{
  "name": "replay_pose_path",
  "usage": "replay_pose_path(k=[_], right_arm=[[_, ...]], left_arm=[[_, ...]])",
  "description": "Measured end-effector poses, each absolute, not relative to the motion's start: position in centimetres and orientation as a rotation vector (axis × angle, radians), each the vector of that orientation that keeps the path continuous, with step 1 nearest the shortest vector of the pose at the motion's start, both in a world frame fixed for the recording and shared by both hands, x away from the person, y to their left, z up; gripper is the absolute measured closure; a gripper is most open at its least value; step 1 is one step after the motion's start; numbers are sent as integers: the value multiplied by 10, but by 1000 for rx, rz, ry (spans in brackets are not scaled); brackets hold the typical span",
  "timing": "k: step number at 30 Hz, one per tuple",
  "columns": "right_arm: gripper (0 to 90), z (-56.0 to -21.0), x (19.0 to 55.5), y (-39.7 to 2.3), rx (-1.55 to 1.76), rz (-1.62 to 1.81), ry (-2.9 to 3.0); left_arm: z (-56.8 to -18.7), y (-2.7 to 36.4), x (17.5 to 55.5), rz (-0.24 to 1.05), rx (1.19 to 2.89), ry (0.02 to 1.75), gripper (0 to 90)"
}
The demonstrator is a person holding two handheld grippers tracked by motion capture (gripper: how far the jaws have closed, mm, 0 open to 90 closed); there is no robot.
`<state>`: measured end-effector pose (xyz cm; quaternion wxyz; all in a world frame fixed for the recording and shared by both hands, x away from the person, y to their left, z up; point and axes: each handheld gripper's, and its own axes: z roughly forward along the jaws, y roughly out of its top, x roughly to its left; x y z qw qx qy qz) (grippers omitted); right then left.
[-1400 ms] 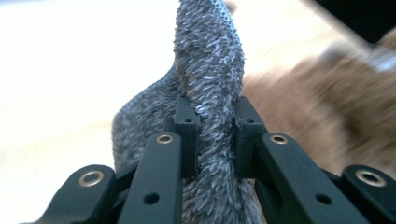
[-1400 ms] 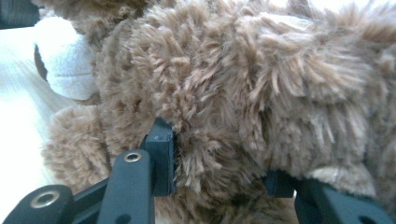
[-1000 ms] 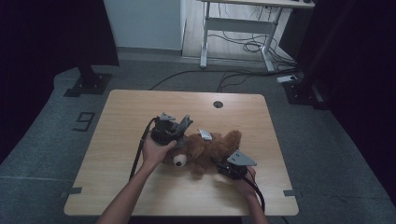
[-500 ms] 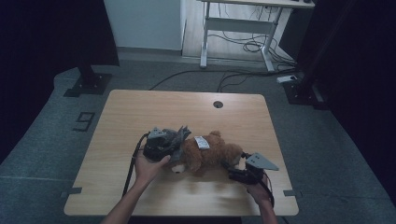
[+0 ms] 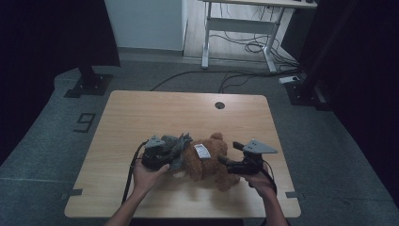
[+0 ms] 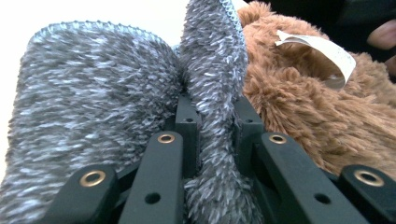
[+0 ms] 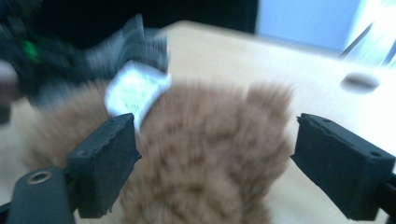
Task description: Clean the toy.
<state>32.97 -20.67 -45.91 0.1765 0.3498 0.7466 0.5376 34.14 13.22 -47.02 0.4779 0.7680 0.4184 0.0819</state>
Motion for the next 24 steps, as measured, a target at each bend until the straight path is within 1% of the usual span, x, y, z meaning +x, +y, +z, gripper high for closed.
replay_pose_path(k=[7, 9, 10, 12, 13, 15, 16, 17, 18, 19, 21, 24], right_arm=[[36, -509, 342, -191, 1086, 1447, 2262], [28, -511, 343, -191, 1101, 1444, 2274], [17, -519, 346, -187, 1129, 1424, 2329], [26, -522, 346, -185, 1130, 1418, 2352], [57, -526, 345, -182, 1113, 1405, 2368], [165, -530, 341, -180, 1073, 1418, 2350], [243, -529, 337, -180, 1038, 1430, 2332], [285, -529, 336, -181, 1015, 1434, 2324], [360, -528, 333, -181, 984, 1431, 2307], [413, -527, 331, -181, 964, 1433, 2295], [491, -525, 328, -181, 941, 1442, 2267], [535, -522, 328, -180, 918, 1452, 2225]], left_arm=[[-473, 135, 336, 185, 1873, 1010, 767], [-474, 136, 335, 184, 1873, 1006, 767], [-474, 137, 333, 176, 1866, 1006, 767], [-476, 138, 331, 170, 1852, 1006, 767], [-477, 139, 329, 163, 1842, 1005, 767], [-480, 142, 326, 151, 1820, 1005, 767], [-481, 143, 325, 144, 1810, 1007, 768], [-481, 144, 324, 131, 1798, 1009, 768], [-482, 145, 323, 127, 1792, 1009, 767], [-482, 145, 323, 127, 1786, 1010, 767], [-482, 144, 321, 139, 1778, 1010, 767], [-482, 145, 319, 139, 1755, 1007, 768]])
